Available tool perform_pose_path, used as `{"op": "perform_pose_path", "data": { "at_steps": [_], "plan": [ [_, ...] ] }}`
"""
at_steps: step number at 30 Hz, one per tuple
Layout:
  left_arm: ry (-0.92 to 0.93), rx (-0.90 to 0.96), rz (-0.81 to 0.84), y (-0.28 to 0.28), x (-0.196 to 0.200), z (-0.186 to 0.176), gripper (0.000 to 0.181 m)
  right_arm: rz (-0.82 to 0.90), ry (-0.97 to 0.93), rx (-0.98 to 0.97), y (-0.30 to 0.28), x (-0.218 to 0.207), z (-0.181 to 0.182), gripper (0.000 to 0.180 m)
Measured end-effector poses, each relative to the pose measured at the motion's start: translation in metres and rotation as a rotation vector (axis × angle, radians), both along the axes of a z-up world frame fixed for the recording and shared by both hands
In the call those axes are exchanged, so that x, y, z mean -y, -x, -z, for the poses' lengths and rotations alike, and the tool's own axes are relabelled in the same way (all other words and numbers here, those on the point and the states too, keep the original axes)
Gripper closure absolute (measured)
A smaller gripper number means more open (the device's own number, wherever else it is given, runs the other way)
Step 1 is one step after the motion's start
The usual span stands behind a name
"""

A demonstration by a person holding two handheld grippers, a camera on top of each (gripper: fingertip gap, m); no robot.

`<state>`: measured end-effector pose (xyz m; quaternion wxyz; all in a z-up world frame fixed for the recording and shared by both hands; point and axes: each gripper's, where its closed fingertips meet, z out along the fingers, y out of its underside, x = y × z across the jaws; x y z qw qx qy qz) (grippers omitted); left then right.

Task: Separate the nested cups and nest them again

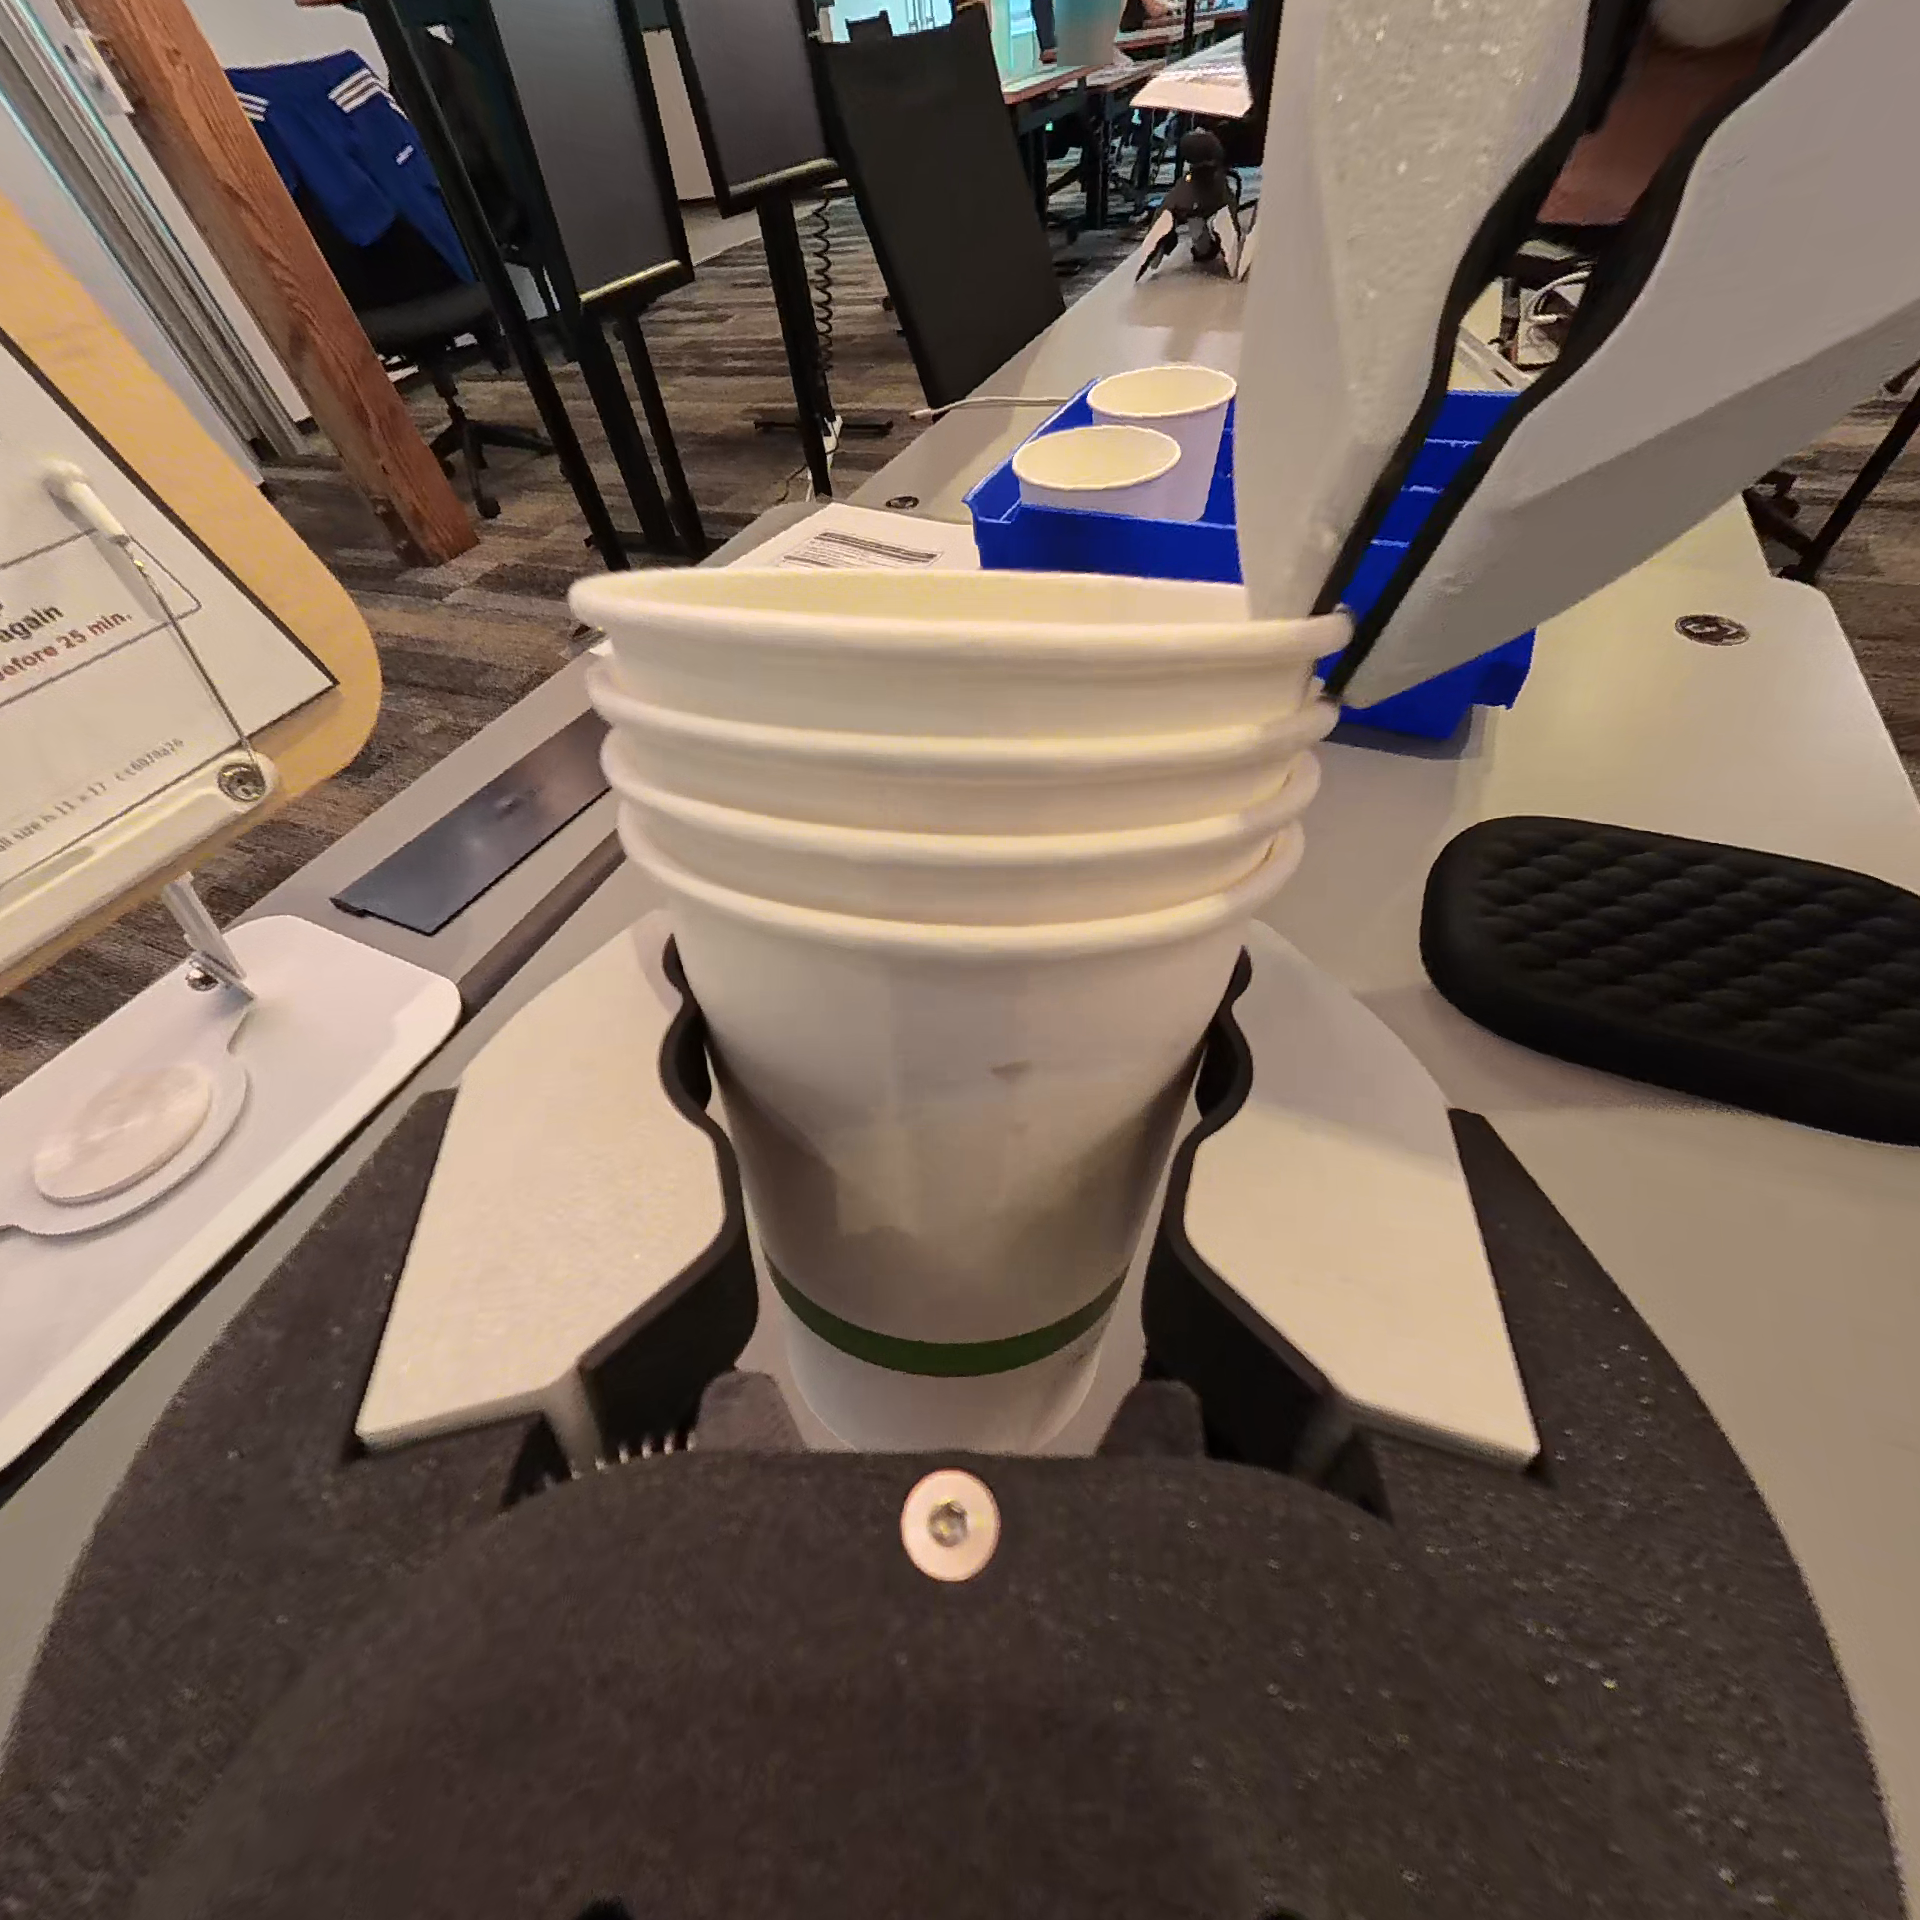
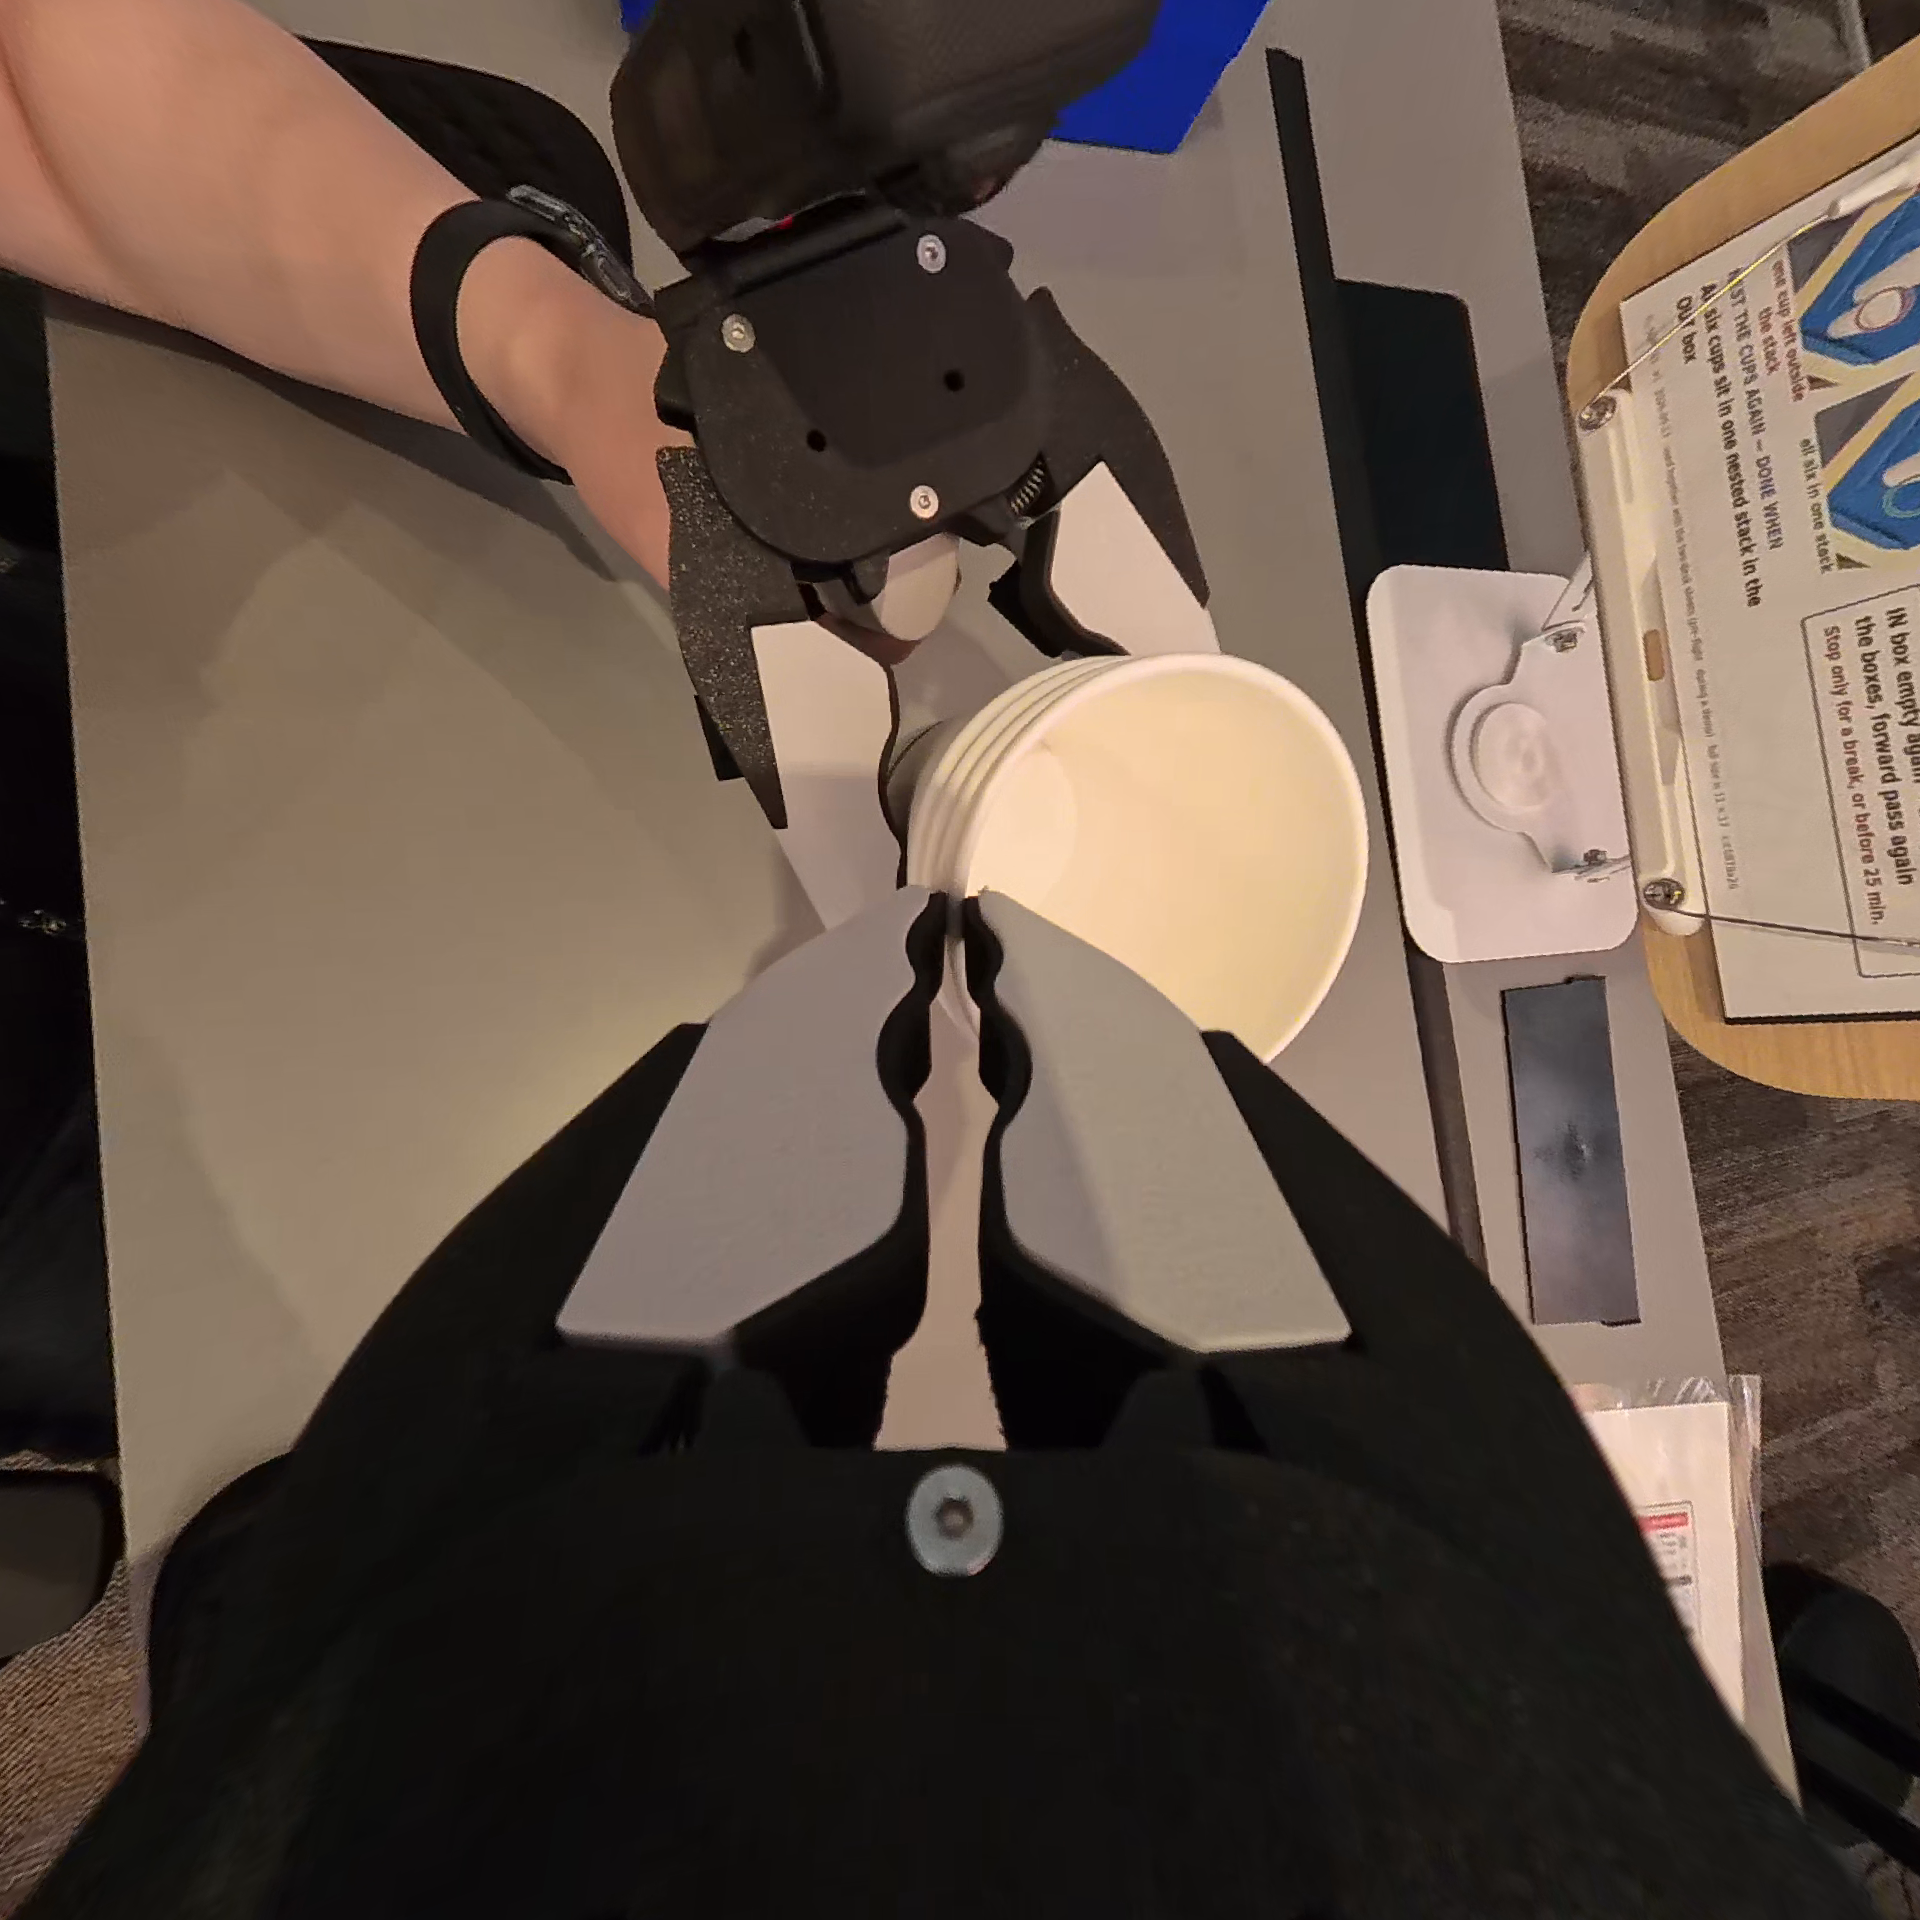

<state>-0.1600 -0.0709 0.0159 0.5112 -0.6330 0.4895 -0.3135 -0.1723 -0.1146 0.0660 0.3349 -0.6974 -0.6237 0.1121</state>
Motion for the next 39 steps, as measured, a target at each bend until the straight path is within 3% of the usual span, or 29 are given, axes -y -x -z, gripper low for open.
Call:
{"op": "perform_pose_path", "data": {
  "at_steps": [10,18,23,27,33,39],
  "plan": [
    [-0.019,-0.006,-0.004,0.0,0.001,-0.002,0.088,0.038,-0.019,-0.003,-0.003,0.003,-0.019,0.177],
    [-0.003,-0.024,-0.016,0.0,-0.004,0.007,0.088,0.101,-0.137,-0.043,-0.023,0.003,-0.073,0.177],
    [-0.006,-0.059,-0.017,-0.002,-0.005,0.016,0.088,0.214,-0.251,-0.052,-0.068,0.005,-0.116,0.177],
    [-0.028,-0.078,-0.019,-0.003,-0.005,0.018,0.088,0.426,-0.316,0.008,-0.143,0.002,-0.133,0.177],
    [-0.022,-0.068,-0.017,-0.003,-0.004,0.015,0.088,0.807,-0.265,0.207,-0.287,0.003,-0.091,0.177],
    [-0.024,-0.073,-0.014,-0.004,-0.003,0.016,0.088,0.96,-0.121,0.383,-0.364,0.014,-0.016,0.177]
  ]
}}
